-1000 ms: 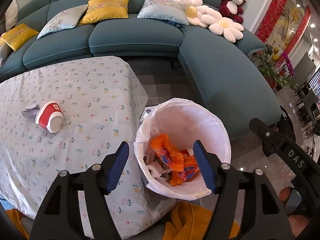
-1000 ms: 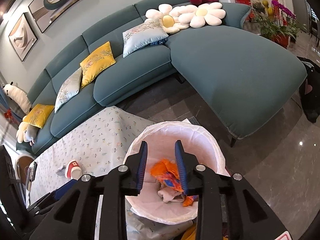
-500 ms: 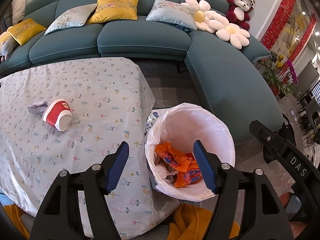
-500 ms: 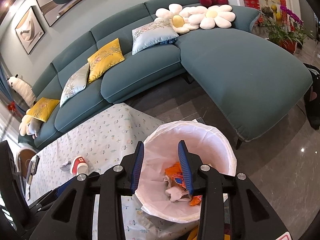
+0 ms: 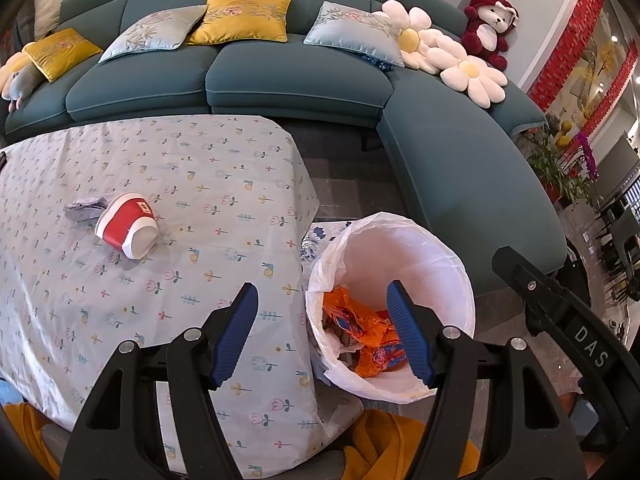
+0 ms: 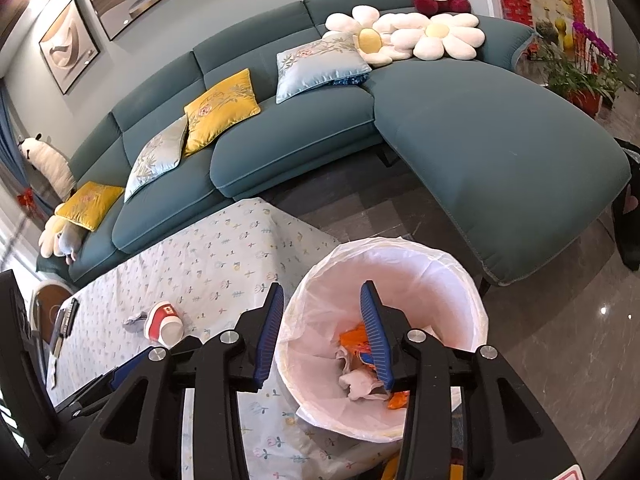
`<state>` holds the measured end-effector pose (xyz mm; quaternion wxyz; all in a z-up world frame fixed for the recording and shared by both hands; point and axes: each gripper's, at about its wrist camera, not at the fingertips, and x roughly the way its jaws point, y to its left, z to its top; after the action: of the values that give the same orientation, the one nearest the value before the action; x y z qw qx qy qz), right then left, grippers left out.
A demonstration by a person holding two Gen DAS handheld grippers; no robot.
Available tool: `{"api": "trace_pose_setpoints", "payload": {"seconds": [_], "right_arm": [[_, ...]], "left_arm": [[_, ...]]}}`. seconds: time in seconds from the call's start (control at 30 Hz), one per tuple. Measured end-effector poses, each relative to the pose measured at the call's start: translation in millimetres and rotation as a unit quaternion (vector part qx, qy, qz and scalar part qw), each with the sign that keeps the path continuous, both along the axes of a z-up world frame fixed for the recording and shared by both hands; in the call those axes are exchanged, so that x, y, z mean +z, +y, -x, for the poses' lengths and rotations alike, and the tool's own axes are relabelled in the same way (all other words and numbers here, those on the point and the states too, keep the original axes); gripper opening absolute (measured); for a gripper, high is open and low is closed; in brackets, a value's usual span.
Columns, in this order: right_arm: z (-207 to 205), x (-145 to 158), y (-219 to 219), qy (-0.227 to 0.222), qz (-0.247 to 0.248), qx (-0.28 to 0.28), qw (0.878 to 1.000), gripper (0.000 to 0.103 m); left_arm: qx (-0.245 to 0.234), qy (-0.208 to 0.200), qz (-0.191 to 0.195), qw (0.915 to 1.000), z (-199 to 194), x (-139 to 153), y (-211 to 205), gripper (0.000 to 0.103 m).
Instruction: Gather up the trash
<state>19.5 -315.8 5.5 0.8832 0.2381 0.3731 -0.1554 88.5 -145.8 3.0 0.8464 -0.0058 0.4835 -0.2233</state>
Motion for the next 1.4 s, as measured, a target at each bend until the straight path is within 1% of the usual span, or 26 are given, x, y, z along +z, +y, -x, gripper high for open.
{"api": "trace_pose_setpoints", "payload": {"seconds": [0.17,0.33,0.57,0.73,0.97,1.17,1.33,1.4], "right_arm": [[-8.1,0.2,15.0,0.004,0.004,0.015,1.000,0.040],[-21.1,-1.8,37.7,0.010,0.003,0.034,0.999,0.042],[-49.8,-13.1,86.6,0.030,0.007,0.086,0.996,0.042],[-74.6,-26.9,124.9,0.048,0.010,0.122,0.991,0.042],[-122.4,-62.9,174.6,0.081,0.002,0.158,0.984,0.042],[-167.8,-99.3,208.7,0.108,-0.017,0.178,0.978,0.042],[-202.9,-122.7,230.8,0.121,-0.036,0.192,0.973,0.042],[-214.9,-131.3,238.2,0.123,-0.044,0.197,0.972,0.040]], "left_arm": [[0.013,0.003,0.003,0.9999,-5.5,-0.3,13.9,0.063],[0.036,0.006,0.006,0.9993,-16.1,-2.2,39.3,0.063],[0.079,0.018,0.015,0.9966,-35.9,-11.6,84.4,0.063],[0.112,0.030,0.016,0.9931,-53.8,-24.6,121.1,0.063],[0.178,0.060,0.022,0.9820,-93.2,-57.4,190.4,0.063],[0.247,0.103,0.038,0.9628,-140.8,-90.6,248.6,0.063],[0.275,0.123,0.051,0.9520,-177.3,-104.8,267.3,0.063],[0.284,0.135,0.061,0.9473,-192.4,-110.5,270.3,0.063]]}}
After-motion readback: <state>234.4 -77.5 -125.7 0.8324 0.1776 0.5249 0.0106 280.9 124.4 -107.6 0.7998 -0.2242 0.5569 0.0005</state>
